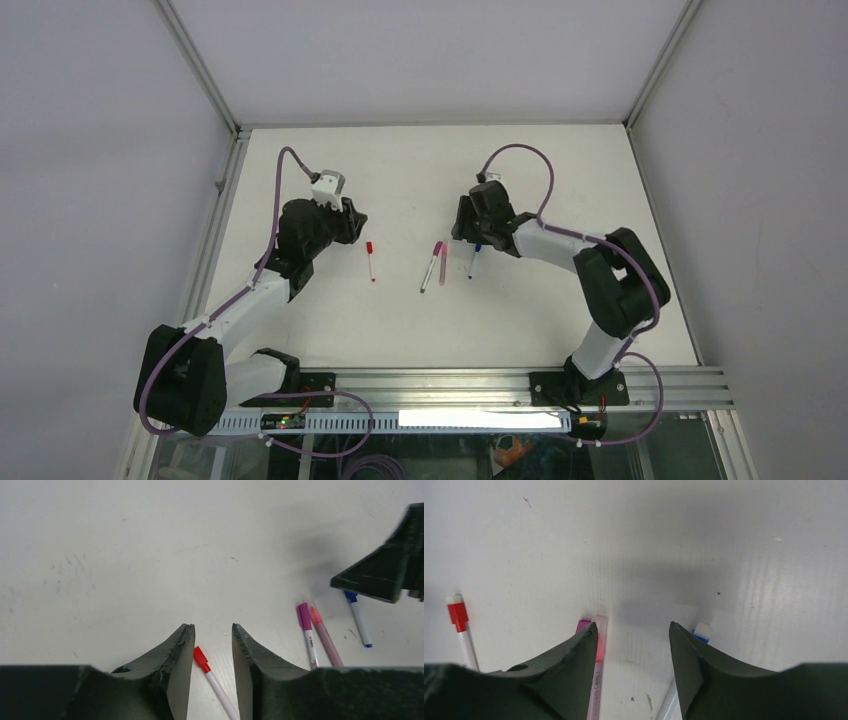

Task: Insert the pens into the pen caps

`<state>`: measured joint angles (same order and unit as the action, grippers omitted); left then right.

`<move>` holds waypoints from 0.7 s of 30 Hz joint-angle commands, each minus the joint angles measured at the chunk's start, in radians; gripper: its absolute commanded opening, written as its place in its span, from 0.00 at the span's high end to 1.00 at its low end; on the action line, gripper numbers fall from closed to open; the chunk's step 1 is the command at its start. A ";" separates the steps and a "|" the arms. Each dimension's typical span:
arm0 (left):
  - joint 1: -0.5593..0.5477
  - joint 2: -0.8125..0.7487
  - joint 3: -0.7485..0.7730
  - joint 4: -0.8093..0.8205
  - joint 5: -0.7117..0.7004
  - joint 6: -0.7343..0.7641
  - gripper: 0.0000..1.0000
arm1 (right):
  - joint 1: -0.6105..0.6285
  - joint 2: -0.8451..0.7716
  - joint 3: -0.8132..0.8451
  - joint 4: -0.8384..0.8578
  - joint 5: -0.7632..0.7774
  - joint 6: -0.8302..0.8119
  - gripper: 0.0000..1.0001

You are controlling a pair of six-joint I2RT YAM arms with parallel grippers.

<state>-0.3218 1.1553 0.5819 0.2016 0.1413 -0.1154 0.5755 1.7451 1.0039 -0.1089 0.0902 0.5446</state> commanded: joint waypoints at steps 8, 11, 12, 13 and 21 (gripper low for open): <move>0.052 0.062 0.087 0.066 -0.124 0.003 0.01 | -0.013 -0.324 -0.103 0.201 0.185 -0.083 0.34; 0.084 0.056 0.085 0.093 -0.127 -0.017 0.01 | -0.042 -0.409 -0.188 0.256 0.207 -0.089 0.32; 0.097 0.053 0.085 0.099 -0.121 -0.024 0.01 | -0.068 -0.436 -0.224 0.279 0.195 -0.071 0.27; 0.112 0.051 0.086 0.101 -0.109 -0.033 0.01 | -0.098 -0.460 -0.248 0.290 0.162 -0.054 0.24; 0.161 0.019 0.082 0.091 -0.062 -0.053 0.01 | -0.186 -0.552 -0.295 0.243 0.107 -0.048 0.20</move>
<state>-0.1669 1.2186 0.6407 0.2405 0.0536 -0.1524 0.3882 1.2663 0.7136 0.1112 0.2012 0.4965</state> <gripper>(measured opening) 0.990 0.788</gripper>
